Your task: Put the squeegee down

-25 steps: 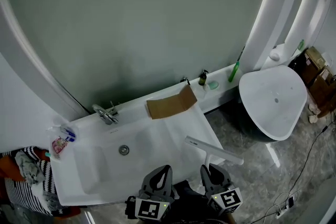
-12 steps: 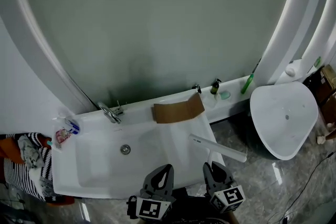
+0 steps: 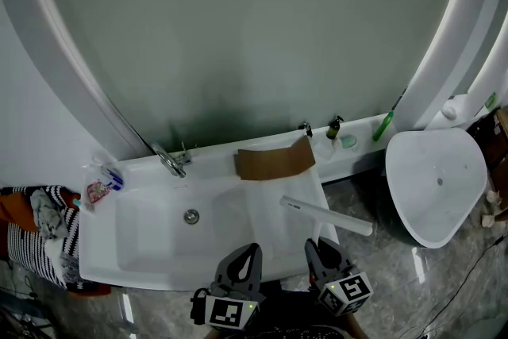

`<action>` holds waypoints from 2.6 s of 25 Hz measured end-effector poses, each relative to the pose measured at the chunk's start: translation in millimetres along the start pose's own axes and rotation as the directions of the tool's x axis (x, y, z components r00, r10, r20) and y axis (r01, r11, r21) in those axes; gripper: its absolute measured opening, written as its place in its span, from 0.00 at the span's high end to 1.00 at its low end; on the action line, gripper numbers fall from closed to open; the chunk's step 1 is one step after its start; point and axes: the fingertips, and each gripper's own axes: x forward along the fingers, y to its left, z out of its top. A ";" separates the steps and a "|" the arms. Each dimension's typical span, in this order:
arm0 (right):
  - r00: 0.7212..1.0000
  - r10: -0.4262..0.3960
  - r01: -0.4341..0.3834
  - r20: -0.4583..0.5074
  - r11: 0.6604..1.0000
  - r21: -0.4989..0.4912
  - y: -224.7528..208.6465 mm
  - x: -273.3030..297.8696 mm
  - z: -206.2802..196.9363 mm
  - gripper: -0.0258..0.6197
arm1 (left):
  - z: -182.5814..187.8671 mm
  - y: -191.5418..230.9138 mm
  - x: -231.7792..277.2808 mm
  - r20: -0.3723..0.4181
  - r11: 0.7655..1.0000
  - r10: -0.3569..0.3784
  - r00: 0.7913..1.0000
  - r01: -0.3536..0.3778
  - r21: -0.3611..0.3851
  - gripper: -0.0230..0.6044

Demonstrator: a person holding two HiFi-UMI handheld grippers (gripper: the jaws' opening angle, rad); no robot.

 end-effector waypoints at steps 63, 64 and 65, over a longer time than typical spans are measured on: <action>0.932 0.151 0.042 -0.330 0.858 0.512 -115.9 164.5 -134.9 0.87 | -5.9 33.9 32.8 -0.029 0.991 0.126 0.992 -0.127 -0.037 0.95; 0.930 0.146 0.050 -0.337 0.859 0.510 -117.0 164.8 -136.4 0.87 | -6.6 33.7 32.6 -0.030 0.991 0.127 0.991 -0.128 -0.037 0.95; 0.927 0.138 0.062 -0.348 0.859 0.507 -118.3 165.1 -138.0 0.87 | -7.1 33.7 32.2 -0.030 0.991 0.127 0.991 -0.128 -0.036 0.95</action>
